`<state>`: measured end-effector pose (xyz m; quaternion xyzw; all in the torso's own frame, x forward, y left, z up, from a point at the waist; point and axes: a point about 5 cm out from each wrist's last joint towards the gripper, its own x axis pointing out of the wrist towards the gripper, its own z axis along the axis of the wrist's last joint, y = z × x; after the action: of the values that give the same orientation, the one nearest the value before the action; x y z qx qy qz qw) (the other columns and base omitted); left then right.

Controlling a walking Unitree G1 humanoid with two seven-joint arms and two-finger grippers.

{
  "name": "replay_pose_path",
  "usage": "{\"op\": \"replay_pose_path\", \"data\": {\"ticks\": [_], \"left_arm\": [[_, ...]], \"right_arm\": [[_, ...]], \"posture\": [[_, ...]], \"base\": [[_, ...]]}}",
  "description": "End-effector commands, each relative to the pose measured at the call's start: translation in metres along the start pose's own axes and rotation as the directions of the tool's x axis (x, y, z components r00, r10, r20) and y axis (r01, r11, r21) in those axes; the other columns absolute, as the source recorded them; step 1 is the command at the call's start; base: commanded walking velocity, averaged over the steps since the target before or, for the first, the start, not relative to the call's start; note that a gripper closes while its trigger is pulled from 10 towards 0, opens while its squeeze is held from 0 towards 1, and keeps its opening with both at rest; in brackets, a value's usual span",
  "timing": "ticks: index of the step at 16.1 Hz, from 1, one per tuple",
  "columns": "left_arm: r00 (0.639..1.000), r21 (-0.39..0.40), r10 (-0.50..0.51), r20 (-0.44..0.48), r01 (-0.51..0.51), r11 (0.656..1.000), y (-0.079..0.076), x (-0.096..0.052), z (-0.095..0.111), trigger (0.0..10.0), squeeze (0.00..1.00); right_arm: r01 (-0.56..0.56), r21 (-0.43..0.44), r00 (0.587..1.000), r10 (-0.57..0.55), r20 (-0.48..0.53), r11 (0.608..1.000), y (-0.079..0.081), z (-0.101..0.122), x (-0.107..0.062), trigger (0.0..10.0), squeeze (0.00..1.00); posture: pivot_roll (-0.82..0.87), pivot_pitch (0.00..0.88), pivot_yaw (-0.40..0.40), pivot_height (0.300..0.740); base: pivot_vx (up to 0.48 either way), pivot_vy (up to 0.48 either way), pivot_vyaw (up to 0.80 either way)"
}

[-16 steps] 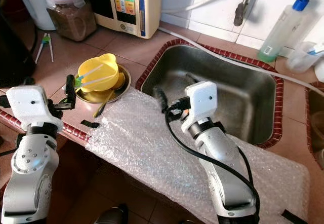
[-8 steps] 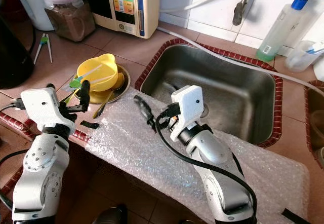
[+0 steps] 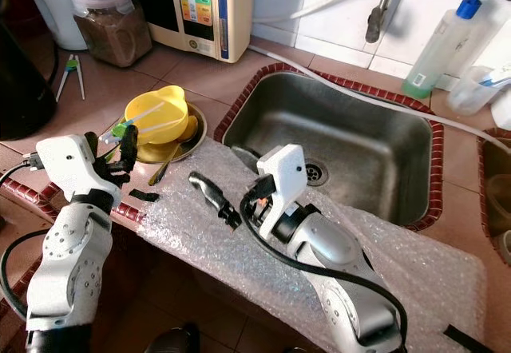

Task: Kitchen organization

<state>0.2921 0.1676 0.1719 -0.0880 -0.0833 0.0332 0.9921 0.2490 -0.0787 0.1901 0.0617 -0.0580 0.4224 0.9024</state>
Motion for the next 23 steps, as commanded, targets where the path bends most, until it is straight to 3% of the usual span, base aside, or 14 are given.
{"op": "replay_pose_path", "data": {"ticks": [1,2,3,4,6,7,8,11,13,18,23], "left_arm": [[1.000,-0.010,-0.012,0.010,0.012,1.000,-0.002,0.002,0.001,3.4,0.00],[0.999,-0.028,-0.031,0.028,0.032,0.999,-0.004,0.003,0.003,1.8,0.00],[0.999,-0.010,-0.033,0.032,0.034,0.999,-0.005,0.004,0.004,5.1,0.00],[0.999,-0.017,-0.032,0.026,0.032,0.999,-0.005,0.005,0.004,10.0,0.00],[0.999,-0.032,-0.038,0.016,0.039,0.999,-0.005,0.006,0.002,10.0,0.00],[1.000,-0.073,-0.020,0.015,0.021,0.997,-0.003,0.008,0.001,0.9,0.00],[1.000,-0.088,-0.019,0.018,0.020,0.996,-0.003,0.009,0.001,0.0,0.00],[1.000,-0.110,-0.014,0.015,0.015,0.994,-0.003,0.011,0.000,0.0,0.00],[1.000,-0.165,-0.013,0.026,0.018,0.986,-0.003,0.014,0.001,0.0,0.00],[0.999,-0.223,-0.023,0.025,0.028,0.974,-0.007,0.015,0.001,0.0,0.00],[1.000,-0.303,0.029,0.010,-0.025,0.953,0.000,0.015,0.000,0.0,0.00]], "right_arm": [[-0.028,-0.020,1.000,0.028,0.005,0.999,0.005,0.005,-0.002,10.0,0.00],[-0.029,-0.017,1.000,0.029,0.003,0.999,0.005,0.005,-0.002,10.0,0.00],[-0.028,-0.017,1.000,0.028,0.000,0.999,0.004,0.004,-0.003,10.0,0.00],[-0.027,-0.018,1.000,0.027,-0.001,0.999,0.004,0.004,-0.003,10.0,0.00],[-0.027,-0.019,1.000,0.027,-0.002,0.999,0.004,0.004,-0.003,10.0,0.00],[-0.034,-0.014,0.999,0.034,-0.006,0.999,0.005,0.003,-0.003,10.0,0.00],[-0.040,-0.011,0.999,0.040,-0.008,0.999,0.006,0.002,-0.003,10.0,0.00],[-0.087,0.030,0.996,0.087,-0.006,0.996,0.011,0.003,-0.004,10.0,0.00],[-0.126,0.034,0.992,0.127,-0.012,0.991,0.014,0.004,-0.005,10.0,0.00],[-0.132,0.034,0.991,0.132,-0.024,0.991,0.013,0.002,-0.006,10.0,0.00],[-0.143,0.051,0.989,0.145,-0.022,0.988,0.014,0.001,-0.005,10.0,0.00]], "posture": [[0.03,0.132,-0.045,0.740],[0.03,0.131,-0.047,0.740],[0.03,0.131,-0.047,0.740],[0.03,0.132,-0.047,0.740],[0.03,0.132,-0.047,0.740],[0.03,0.132,-0.047,0.740],[0.03,0.133,-0.047,0.740],[0.03,0.130,-0.046,0.740],[0.03,0.126,-0.047,0.740],[0.03,0.121,-0.052,0.740],[0.04,0.124,-0.054,0.740]], "base": [[0.000,0.000,0.00],[0.000,0.000,0.00],[0.000,0.000,0.00],[0.000,0.000,0.00],[0.000,0.000,0.00],[0.000,0.000,0.00],[0.000,0.000,0.00],[0.000,0.000,0.00],[0.000,0.000,0.00],[0.000,0.000,0.00],[0.000,0.000,0.00]]}}
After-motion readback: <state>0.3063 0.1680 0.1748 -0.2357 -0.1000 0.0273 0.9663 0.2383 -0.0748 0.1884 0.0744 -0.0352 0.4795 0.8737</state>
